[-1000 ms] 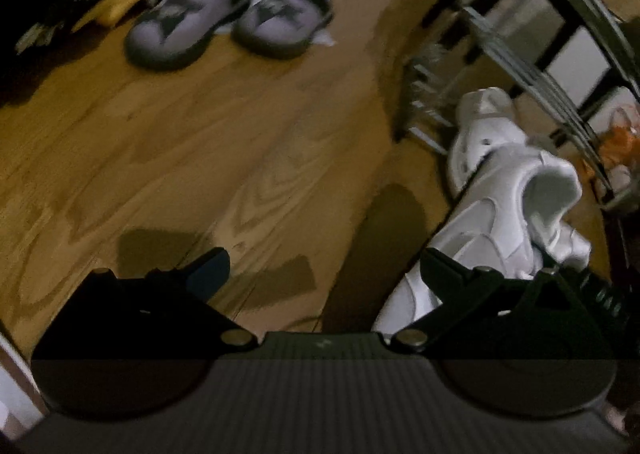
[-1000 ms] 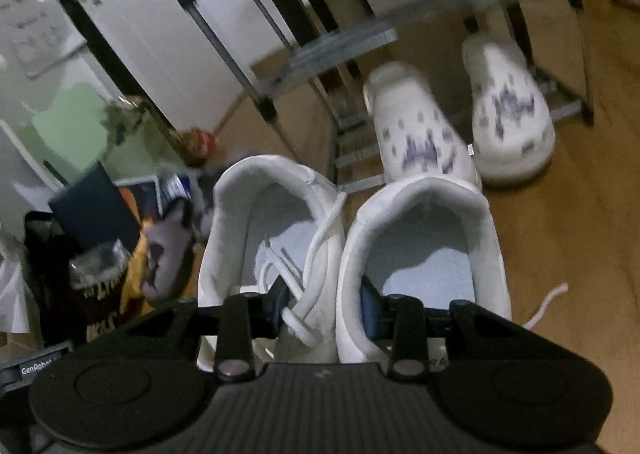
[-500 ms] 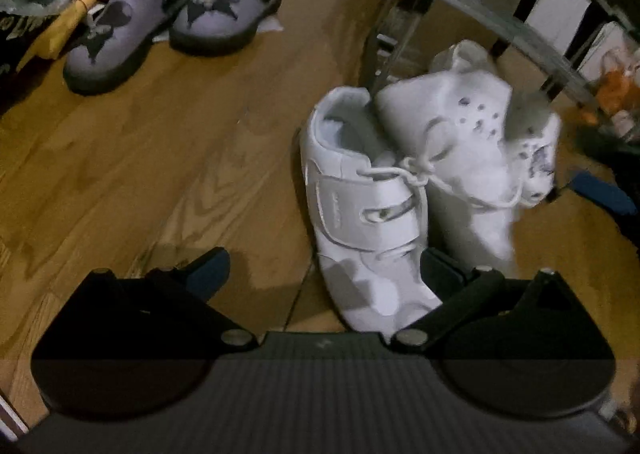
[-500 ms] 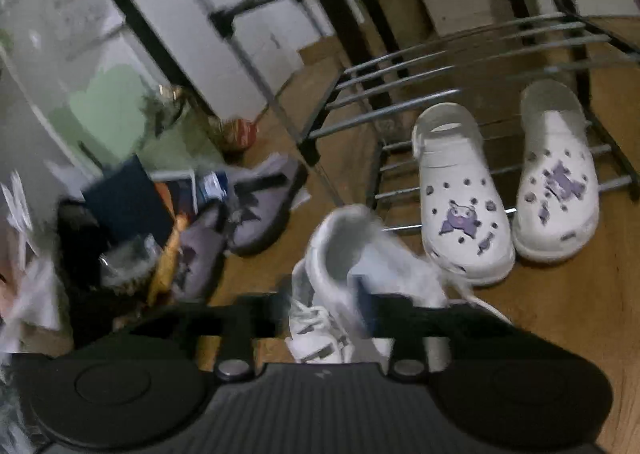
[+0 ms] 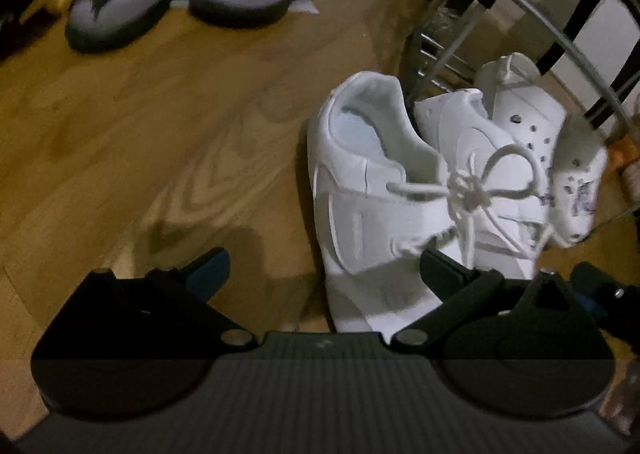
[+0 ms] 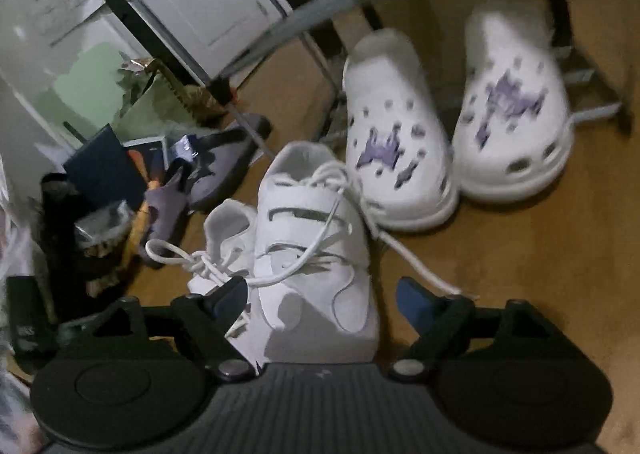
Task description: Organize scattered shoes
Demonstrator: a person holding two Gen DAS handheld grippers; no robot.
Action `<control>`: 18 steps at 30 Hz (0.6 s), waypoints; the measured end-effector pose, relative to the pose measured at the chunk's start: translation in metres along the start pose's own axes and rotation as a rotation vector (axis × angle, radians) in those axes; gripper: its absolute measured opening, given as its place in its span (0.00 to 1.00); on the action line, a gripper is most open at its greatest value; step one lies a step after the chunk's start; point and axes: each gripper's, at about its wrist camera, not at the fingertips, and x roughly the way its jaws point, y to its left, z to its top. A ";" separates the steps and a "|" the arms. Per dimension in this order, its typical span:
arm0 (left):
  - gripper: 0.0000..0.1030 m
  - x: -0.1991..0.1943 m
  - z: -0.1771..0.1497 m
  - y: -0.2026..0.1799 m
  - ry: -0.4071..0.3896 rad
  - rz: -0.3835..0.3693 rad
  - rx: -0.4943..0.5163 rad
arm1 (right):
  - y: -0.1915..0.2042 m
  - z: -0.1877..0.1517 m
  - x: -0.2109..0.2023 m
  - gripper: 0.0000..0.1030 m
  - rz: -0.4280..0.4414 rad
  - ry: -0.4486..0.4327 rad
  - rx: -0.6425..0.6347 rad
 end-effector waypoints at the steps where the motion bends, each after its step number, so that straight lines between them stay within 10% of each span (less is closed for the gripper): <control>1: 1.00 0.002 0.000 -0.004 -0.016 0.009 0.011 | -0.002 0.001 0.007 0.87 0.004 0.009 -0.001; 15: 1.00 -0.006 0.001 -0.007 -0.125 0.009 0.163 | -0.020 0.004 0.076 0.95 0.070 0.055 0.100; 18: 1.00 -0.021 0.003 -0.008 -0.192 0.128 0.223 | -0.023 0.003 0.081 0.96 0.087 0.063 0.116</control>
